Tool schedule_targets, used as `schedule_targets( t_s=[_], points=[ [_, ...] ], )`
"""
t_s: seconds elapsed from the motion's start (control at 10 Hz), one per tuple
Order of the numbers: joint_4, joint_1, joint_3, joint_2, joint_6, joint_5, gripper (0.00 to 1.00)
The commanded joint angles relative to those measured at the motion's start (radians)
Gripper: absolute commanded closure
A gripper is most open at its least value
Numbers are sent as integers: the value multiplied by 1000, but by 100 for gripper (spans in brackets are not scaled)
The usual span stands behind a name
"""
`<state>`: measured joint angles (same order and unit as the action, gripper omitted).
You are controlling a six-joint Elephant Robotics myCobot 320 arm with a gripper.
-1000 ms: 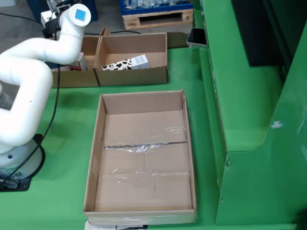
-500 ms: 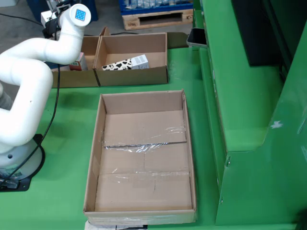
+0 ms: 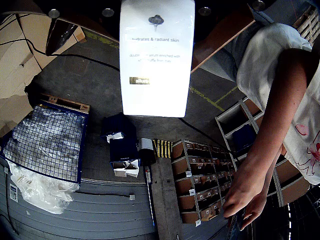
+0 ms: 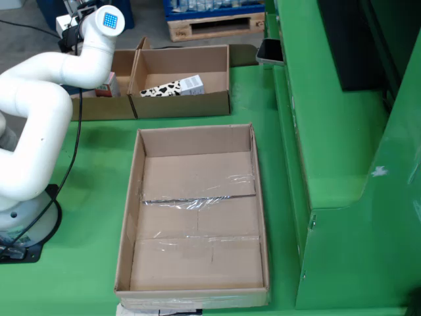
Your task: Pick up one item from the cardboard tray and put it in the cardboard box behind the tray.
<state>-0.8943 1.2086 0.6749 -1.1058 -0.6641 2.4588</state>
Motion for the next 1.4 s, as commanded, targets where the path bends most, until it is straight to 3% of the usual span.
schedule_targets(
  t_s=[0.0, 1.2, 1.3],
  points=[
    [-15, -7, -27, 28, 4, 15, 100],
    [-15, -7, -27, 28, 4, 15, 100],
    [-15, -7, -27, 28, 4, 15, 90]
  ],
)
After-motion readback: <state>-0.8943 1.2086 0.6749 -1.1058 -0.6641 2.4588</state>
